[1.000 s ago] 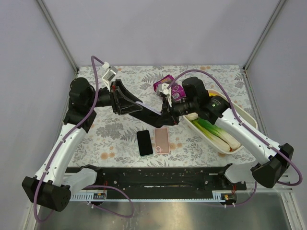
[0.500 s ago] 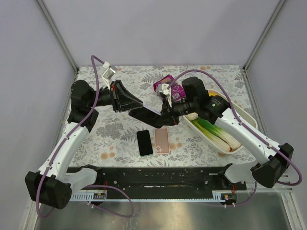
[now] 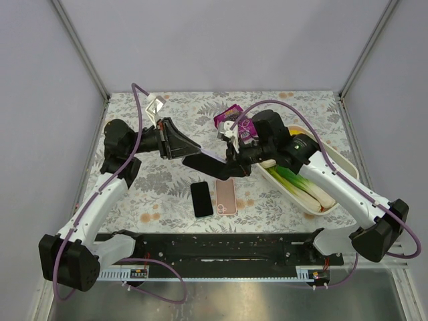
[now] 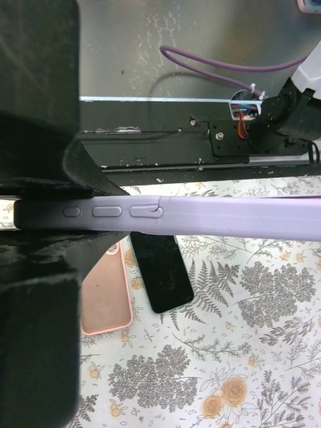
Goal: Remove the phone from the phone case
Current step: Remove the phone case from the phone.
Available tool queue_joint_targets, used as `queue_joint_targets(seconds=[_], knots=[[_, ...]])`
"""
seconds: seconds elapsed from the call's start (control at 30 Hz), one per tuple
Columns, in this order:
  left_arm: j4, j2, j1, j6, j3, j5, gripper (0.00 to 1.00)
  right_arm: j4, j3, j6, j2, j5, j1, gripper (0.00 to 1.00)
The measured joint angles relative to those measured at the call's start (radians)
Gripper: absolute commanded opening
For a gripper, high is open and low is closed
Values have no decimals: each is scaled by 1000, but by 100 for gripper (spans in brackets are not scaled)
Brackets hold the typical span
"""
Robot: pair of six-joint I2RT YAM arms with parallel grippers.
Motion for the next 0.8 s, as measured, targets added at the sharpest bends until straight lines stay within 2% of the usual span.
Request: queue_joint_targets(seconds=[0.37, 0.6, 0.8], knots=[[-56, 9, 1, -23, -35, -32, 0, -63, 18, -46, 13, 103, 21, 0], [26, 32, 1, -128, -100, -39, 0, -101, 18, -76, 20, 165, 38, 0], [30, 51, 6, -171, -108, -48, 0, -144, 53, -100, 39, 217, 53, 0]])
